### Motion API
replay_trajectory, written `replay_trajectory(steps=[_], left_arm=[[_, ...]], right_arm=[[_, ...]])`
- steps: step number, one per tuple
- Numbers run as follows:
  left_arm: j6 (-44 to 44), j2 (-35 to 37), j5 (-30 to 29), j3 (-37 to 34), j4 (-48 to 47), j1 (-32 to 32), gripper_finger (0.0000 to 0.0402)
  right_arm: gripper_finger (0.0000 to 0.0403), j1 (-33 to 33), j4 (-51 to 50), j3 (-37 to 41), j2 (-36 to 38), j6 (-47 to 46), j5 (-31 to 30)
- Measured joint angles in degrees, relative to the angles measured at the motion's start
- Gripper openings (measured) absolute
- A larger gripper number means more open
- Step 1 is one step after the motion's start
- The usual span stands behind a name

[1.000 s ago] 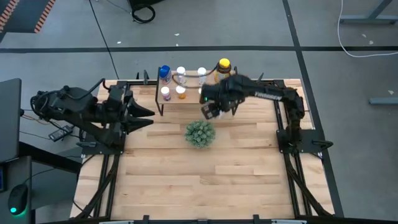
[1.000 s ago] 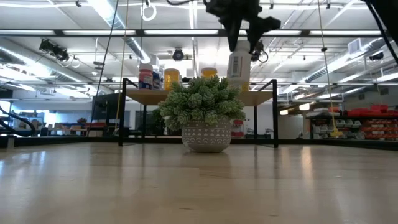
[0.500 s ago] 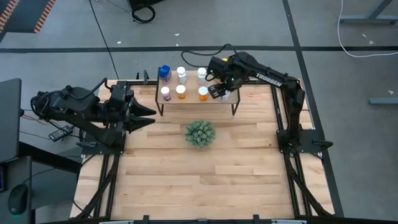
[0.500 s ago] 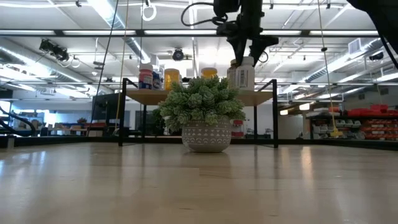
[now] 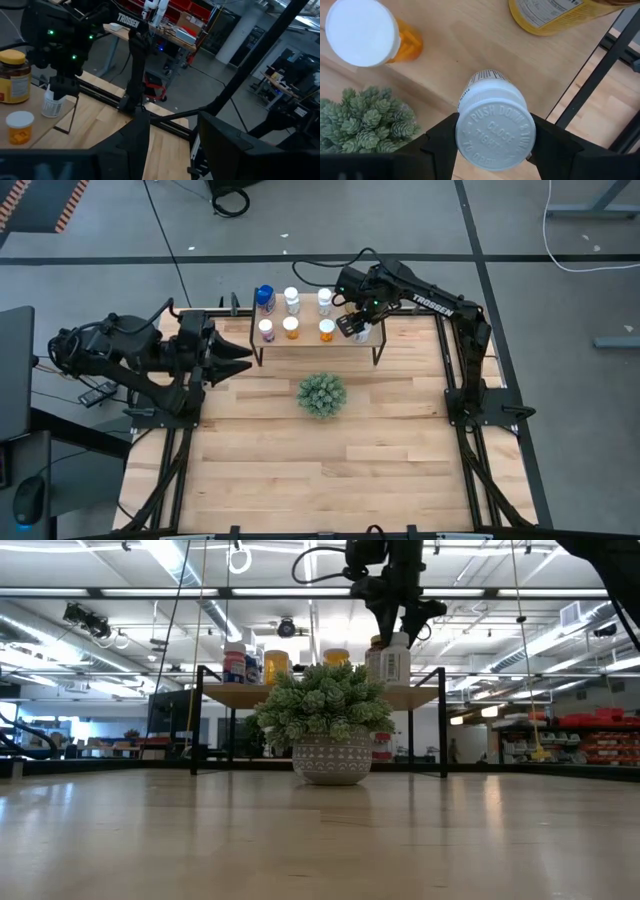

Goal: Pick and place medicine bottles onto shelf by color
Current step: Put the white medicine bottle on the shelf

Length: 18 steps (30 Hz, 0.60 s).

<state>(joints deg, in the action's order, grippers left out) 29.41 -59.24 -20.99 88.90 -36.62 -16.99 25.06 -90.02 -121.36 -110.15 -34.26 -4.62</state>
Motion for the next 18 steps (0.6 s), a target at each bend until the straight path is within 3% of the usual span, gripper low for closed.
replay_trajectory(steps=[10, 18], left_arm=[[1.1, 0.0, 0.0, 0.0, 0.0, 0.2, 0.0172], [1.2, 0.0, 0.0, 0.0, 0.0, 0.2, 0.0172]], right_arm=[[0.0225, 0.2, 0.0, 0.0, 0.0, 0.2, 0.0], [0.0252, 0.2, 0.0, 0.0, 0.0, 0.0, -1.6]])
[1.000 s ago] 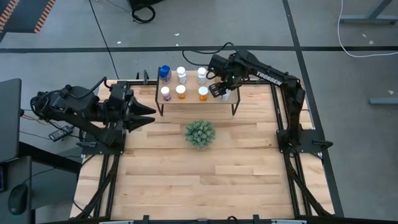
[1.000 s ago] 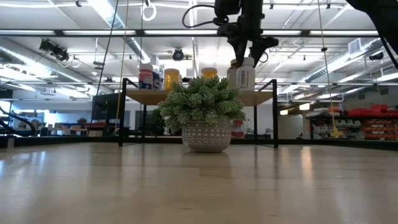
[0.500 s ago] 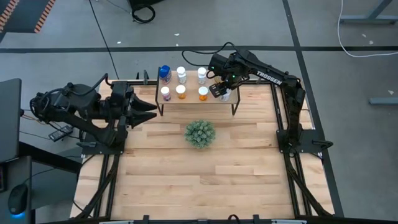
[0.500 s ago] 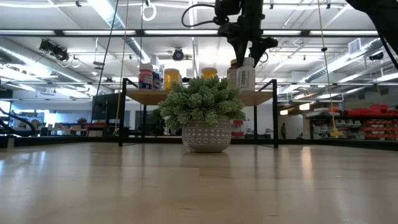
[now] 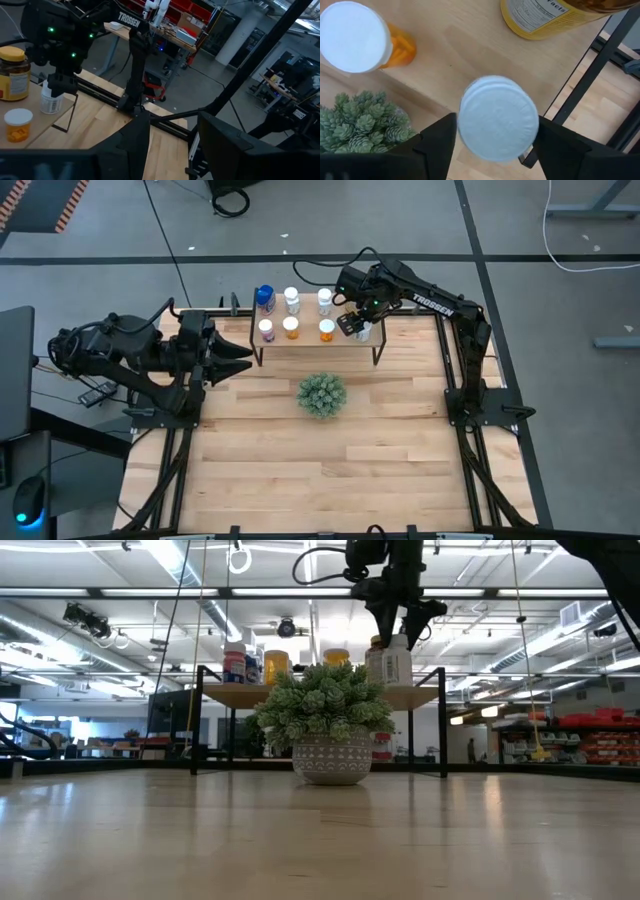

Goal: Pick and place medicine bottles onto shelf by color
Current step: Put the white medicine bottle on the shelf, then return to Home Position

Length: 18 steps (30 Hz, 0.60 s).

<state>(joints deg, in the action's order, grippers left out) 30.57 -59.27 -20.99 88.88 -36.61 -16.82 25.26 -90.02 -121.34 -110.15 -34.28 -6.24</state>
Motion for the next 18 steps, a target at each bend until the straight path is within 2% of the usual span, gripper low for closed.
replay_trajectory(steps=[10, 18], left_arm=[[0.0, 0.0, 0.0, 0.0, 0.0, 0.0, 0.0172], [-0.2, 0.0, 0.0, 0.0, -0.2, 1.0, 0.0172]], right_arm=[[0.0278, 0.0, 0.0, 0.0, 0.5, -0.2, -0.3], [0.0280, 0.0, 0.0, 0.0, 5.0, -1.7, -2.0]])
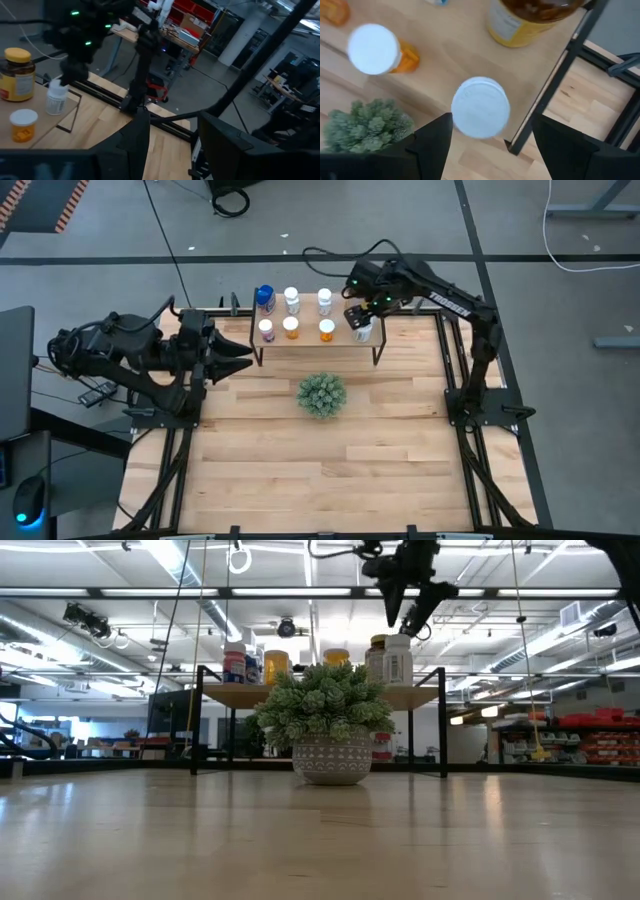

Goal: Pick and place medicine bottles onto shelf by color
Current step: Return to Home Position

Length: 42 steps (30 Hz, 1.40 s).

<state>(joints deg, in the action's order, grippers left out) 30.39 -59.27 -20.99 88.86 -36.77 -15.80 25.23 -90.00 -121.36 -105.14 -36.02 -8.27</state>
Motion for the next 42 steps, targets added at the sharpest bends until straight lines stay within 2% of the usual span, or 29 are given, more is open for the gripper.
replay_trajectory(steps=[6, 17, 22, 30, 34, 38, 42], left_arm=[[-0.9, 0.0, 0.0, 0.0, 0.0, 2.7, 0.0172], [0.3, 0.0, 0.5, 0.0, 0.0, 4.6, 0.0172], [1.8, 0.0, 0.5, 0.0, -0.1, 4.6, 0.0172], [5.0, 0.0, 0.7, 0.0, -3.4, 4.6, 0.0172], [6.1, 0.0, 3.9, 0.0, -5.6, 4.6, 0.0169], [4.8, 0.5, 6.7, 0.0, -6.4, 4.5, 0.0146], [4.3, 2.4, 7.3, 0.0, -8.5, 5.0, 0.0104]], right_arm=[[0.0280, -2.8, 0.0, 0.0, 4.9, -2.3, -0.3], [0.0280, -15.0, 0.0, -0.1, 10.5, -5.6, -4.8], [0.0272, -19.7, 0.0, -0.1, 10.6, -12.9, -6.9], [0.0229, -25.6, 2.4, -0.1, 10.6, -22.4, -8.2], [0.0199, -27.8, 2.5, -0.1, 10.6, -24.7, -8.5], [0.0165, -29.8, 2.5, -0.1, 10.6, -27.1, -9.7], [0.0128, -30.8, 2.5, -0.1, 10.8, -27.6, -10.0]])
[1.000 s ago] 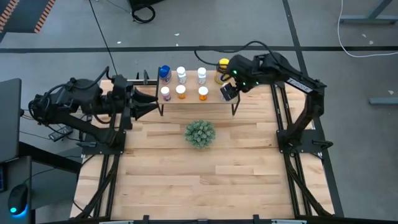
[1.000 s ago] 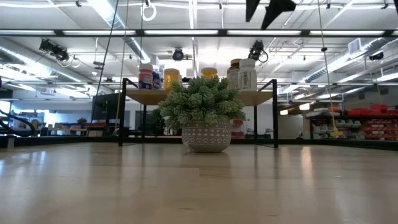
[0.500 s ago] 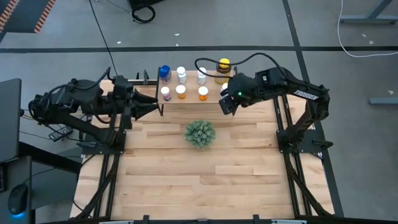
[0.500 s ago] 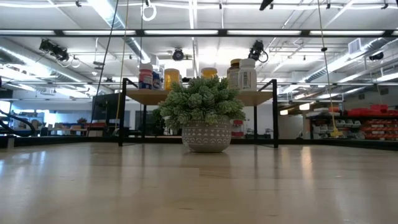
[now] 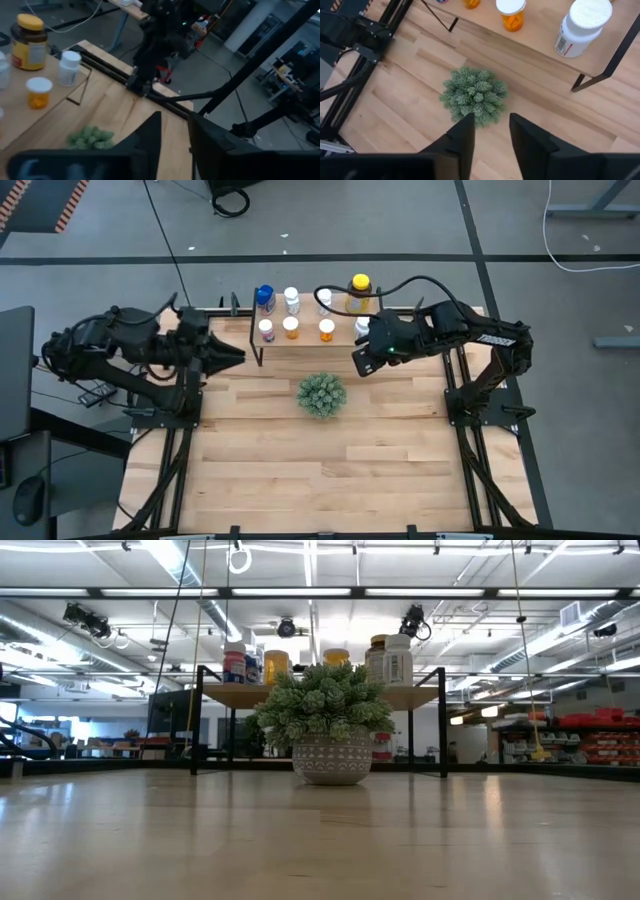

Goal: Pick and place medicine bottles onto shelf by color
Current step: Return to Home Position

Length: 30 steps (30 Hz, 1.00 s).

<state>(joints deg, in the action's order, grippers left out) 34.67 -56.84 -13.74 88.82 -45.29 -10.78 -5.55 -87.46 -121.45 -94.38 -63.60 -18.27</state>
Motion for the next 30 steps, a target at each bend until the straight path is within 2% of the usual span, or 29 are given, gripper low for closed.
replay_trajectory(steps=[6, 8, 14, 21, 24, 28, 30], left_arm=[[-0.5, 3.8, -0.1, 0.0, -1.9, 1.3, 0.0022], [-0.5, 5.0, -0.1, 0.0, -2.8, 1.6, 0.0007], [0.1, 6.6, -0.1, 0.0, -4.8, 2.4, 0.0008], [1.5, 7.3, -0.5, 0.0, -4.4, 2.4, 0.0007], [4.0, 8.3, -1.6, 0.0, -1.5, 2.4, 0.0003], [5.4, 10.3, -1.9, 0.0, 7.2, 2.4, 0.0007], [5.4, 11.3, -1.9, 0.1, 7.9, 2.4, 0.0004]], right_arm=[[0.0072, -0.7, 0.0, 0.0, 0.1, -0.5, -0.8], [0.0055, -0.7, 0.2, 0.0, 0.1, 0.0, -0.8], [0.0026, -0.7, 0.3, 0.0, 1.3, 2.6, -0.8], [0.0022, -0.6, 0.2, 0.0, 6.2, 5.5, -0.6], [0.0022, -0.5, 0.2, 0.0, 9.0, 5.6, -1.0], [0.0022, 0.2, 0.9, 0.0, 13.2, 4.4, -0.9], [0.0022, 0.2, 0.8, 0.0, 14.7, 4.8, -1.3]])
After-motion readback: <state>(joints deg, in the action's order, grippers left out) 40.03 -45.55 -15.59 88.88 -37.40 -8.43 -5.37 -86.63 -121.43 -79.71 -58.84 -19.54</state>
